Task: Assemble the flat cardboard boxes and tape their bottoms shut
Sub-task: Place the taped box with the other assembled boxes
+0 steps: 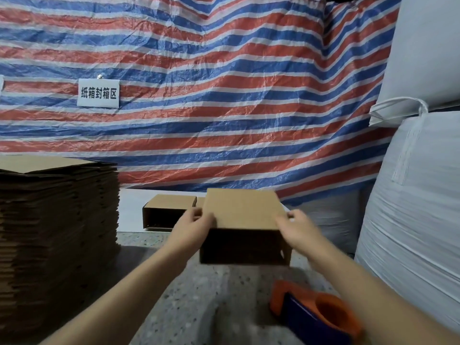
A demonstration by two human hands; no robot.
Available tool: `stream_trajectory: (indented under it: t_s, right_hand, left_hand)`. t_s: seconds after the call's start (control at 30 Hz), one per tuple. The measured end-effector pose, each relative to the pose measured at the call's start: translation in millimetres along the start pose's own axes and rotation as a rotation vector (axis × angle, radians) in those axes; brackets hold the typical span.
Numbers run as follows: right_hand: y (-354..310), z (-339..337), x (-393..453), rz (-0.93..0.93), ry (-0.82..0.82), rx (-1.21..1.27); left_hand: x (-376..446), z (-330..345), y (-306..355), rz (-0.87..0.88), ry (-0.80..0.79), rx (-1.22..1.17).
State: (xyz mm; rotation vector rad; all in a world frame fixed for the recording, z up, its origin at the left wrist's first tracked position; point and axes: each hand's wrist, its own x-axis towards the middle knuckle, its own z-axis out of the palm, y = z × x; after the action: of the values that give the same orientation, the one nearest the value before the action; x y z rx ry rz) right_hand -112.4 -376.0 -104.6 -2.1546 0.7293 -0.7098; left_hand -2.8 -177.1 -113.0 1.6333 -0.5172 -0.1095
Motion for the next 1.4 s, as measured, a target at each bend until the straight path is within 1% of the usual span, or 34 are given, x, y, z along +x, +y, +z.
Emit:
stream_trajectory:
  t_s: [0.07, 0.13, 0.27, 0.33, 0.4, 0.47, 0.6, 0.67, 0.77, 0.83, 1.0, 1.13, 1.27, 1.4]
  right_hand:
    - [3.8, -18.9, 40.0, 0.004, 0.062, 0.073]
    - [10.2, -32.9, 77.4, 0.038, 0.097, 0.111]
    - [38.1, -39.7, 157.3, 0.118, 0.139, 0.151]
    - [57.2, -33.3, 195.5, 0.137, 0.152, 0.163]
    - [75.4, -24.1, 229.0, 0.15, 0.171, 0.165]
    - [93.5, -10.7, 257.3, 0.158, 0.166, 0.157]
    - [128.7, 24.4, 295.8, 0.197, 0.108, 0.154]
    - [142.1, 43.5, 311.5, 0.216, 0.056, 0.168]
    - [155.5, 66.8, 326.5, 0.231, -0.017, 0.148]
    - [163.3, 78.3, 332.1, 0.232, -0.048, 0.115]
    - [161.7, 86.4, 330.5, 0.248, -0.075, 0.09]
    - [156.1, 77.2, 323.6, 0.265, -0.065, 0.075]
    - [137.2, 60.6, 307.4, 0.245, -0.005, 0.069]
    - [97.0, 39.6, 277.6, 0.17, 0.045, 0.07]
  left_hand:
    - [35.6, 29.3, 15.0, 0.053, -0.105, 0.005]
    - [68.8, 56.0, 24.6, 0.104, -0.191, 0.075]
    - [142.6, 107.6, 15.7, 0.209, -0.317, 0.279]
    - [179.7, 129.7, 1.1, 0.275, -0.354, 0.465]
    - [215.0, 149.7, -15.2, 0.369, -0.335, 0.662]
    - [244.7, 165.4, -31.3, 0.417, -0.309, 0.826]
    - [282.5, 180.7, -65.6, 0.459, -0.299, 1.125]
    - [294.1, 184.6, -84.3, 0.477, -0.283, 1.234]
    - [303.7, 186.4, -107.1, 0.453, -0.274, 1.377]
    - [306.5, 186.8, -115.8, 0.423, -0.258, 1.399]
    - [306.5, 185.5, -120.3, 0.429, -0.2, 1.324]
    - [297.5, 179.6, -113.4, 0.437, -0.226, 1.317]
    - [274.6, 162.1, -91.3, 0.446, -0.229, 1.321]
    - [234.1, 135.5, -49.9, 0.535, -0.147, 1.253]
